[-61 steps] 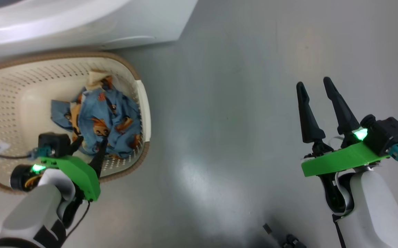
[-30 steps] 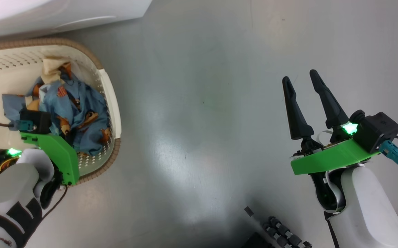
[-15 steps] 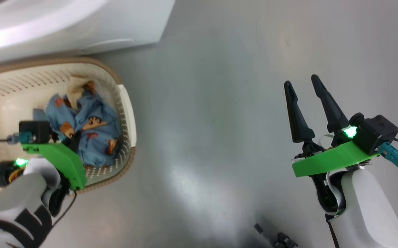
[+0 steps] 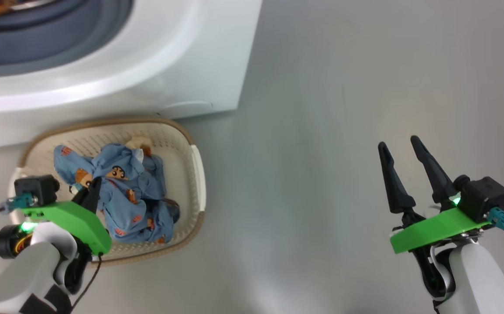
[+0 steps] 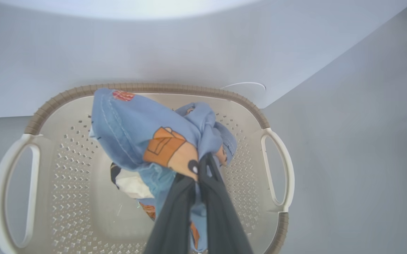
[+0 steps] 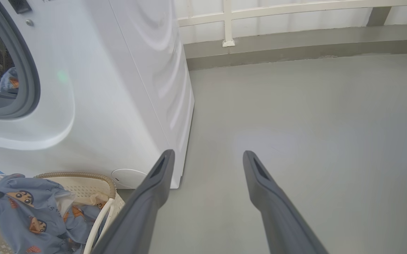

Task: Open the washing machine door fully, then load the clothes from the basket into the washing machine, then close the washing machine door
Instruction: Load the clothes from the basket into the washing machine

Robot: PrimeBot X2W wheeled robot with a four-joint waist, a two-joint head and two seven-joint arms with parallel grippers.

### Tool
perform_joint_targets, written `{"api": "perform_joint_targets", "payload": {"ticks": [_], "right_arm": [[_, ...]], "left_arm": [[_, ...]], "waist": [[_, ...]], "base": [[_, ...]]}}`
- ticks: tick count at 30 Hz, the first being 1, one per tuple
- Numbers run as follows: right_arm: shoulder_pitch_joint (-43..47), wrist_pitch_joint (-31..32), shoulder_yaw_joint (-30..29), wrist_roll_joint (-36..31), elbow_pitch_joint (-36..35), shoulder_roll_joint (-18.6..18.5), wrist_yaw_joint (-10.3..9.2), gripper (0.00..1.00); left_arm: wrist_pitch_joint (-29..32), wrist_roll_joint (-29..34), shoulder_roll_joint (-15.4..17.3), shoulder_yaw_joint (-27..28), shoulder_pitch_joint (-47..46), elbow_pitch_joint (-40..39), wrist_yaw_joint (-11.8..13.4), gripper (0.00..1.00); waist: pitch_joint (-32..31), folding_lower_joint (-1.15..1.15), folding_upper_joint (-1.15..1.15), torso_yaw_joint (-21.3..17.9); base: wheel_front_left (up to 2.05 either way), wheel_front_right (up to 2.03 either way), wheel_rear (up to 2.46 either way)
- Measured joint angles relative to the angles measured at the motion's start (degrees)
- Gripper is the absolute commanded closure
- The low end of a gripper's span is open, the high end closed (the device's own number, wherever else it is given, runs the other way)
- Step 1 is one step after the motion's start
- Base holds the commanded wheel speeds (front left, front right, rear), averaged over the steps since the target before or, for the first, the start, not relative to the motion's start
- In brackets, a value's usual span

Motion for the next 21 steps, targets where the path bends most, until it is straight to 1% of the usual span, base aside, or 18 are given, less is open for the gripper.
{"api": "perform_joint_targets", "payload": {"ticks": [6,10,17,21], "right_arm": [[2.23,0.00,-0.03,0.13,0.94,-1.51,0.00,0.00],[3.83,0.00,-0.13,0.15,1.38,-2.24,0.00,0.00],[6.34,0.00,-0.66,0.57,1.68,-3.11,0.00,0.00],[8.12,0.00,-1.65,0.57,1.65,-3.47,0.00,0.00]], "left_arm": [[0.00,10.10,-0.87,11.76,6.69,-5.73,0.00,1.00],[0.00,15.94,-1.54,18.29,10.92,-9.70,0.00,1.00],[0.00,24.14,-2.71,27.63,17.20,-16.97,0.00,1.00],[0.00,28.00,-3.96,32.72,21.17,-21.89,0.00,1.00]], "waist": [[-4.89,0.00,0.00,2.03],[-7.97,0.00,0.00,3.17],[-12.59,0.00,0.00,4.79],[-14.88,0.00,0.00,5.47]], "base": [[0.00,0.00,0.00],[0.00,0.00,0.00],[0.00,0.00,0.00],[0.00,0.00,0.00]]}}
